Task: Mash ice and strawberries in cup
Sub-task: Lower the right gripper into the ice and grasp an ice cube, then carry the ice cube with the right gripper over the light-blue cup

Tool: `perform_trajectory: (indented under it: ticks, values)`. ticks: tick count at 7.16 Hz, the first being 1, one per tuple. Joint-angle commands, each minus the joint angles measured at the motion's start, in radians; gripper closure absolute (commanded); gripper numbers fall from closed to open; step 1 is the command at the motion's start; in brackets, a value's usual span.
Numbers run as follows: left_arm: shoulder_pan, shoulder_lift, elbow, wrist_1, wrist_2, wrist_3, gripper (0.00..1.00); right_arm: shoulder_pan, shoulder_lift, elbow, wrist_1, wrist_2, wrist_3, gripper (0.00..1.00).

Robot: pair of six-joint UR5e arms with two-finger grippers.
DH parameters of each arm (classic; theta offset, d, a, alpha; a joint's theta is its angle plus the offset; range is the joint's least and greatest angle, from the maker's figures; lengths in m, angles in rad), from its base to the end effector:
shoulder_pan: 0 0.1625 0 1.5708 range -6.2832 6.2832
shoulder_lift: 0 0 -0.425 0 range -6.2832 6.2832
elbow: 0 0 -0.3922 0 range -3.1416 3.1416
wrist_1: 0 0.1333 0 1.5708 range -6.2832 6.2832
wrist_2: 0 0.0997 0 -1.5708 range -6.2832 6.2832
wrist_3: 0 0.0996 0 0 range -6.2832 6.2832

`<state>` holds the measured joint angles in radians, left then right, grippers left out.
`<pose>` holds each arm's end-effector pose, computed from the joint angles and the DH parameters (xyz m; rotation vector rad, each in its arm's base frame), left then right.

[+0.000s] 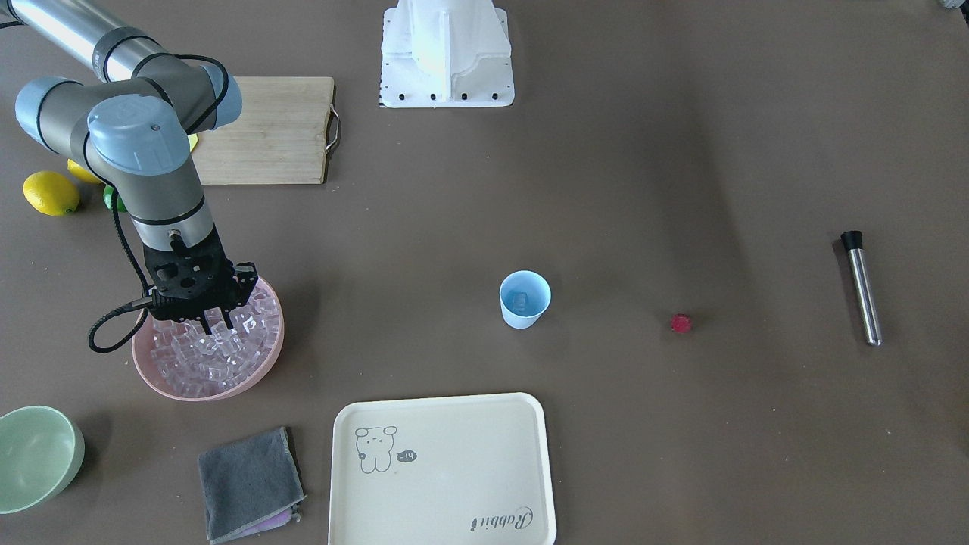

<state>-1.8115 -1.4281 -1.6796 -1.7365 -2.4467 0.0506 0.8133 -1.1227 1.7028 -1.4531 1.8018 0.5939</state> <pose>-0.1598 -0.4126 0.6466 0.2490 0.8479 -0.1199 -0.3669 -0.5488 0.3408 0.4043 -0.6086 -0.2369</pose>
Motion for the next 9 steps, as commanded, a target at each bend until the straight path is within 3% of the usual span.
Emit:
perform_trajectory:
  ticks: [1,2,3,5,6,7,9]
  values:
    - [0.0,0.0,0.001,0.0,0.0,0.0,0.01,0.017,0.035,0.05,-0.087,0.02,0.004,1.0]
    - [0.0,0.002,0.003,-0.002,0.0,0.0,0.01,0.017,0.056,0.075,-0.093,0.021,0.029,1.0]
    - [0.0,0.003,0.001,-0.002,-0.002,0.0,0.01,-0.026,0.093,0.077,-0.089,0.005,0.176,1.0]
    - [0.0,0.002,0.004,-0.002,0.0,0.0,0.01,-0.095,0.234,0.04,-0.102,-0.012,0.298,1.0]
    - [0.0,0.0,0.0,0.002,0.0,0.0,0.01,-0.138,0.326,0.023,-0.102,-0.056,0.452,1.0]
    - [-0.002,-0.005,0.006,0.003,0.0,0.0,0.01,-0.193,0.433,-0.062,-0.098,-0.115,0.549,1.0]
    - [-0.002,-0.006,0.003,0.003,0.0,0.0,0.01,-0.276,0.626,-0.326,-0.04,-0.24,0.621,1.0]
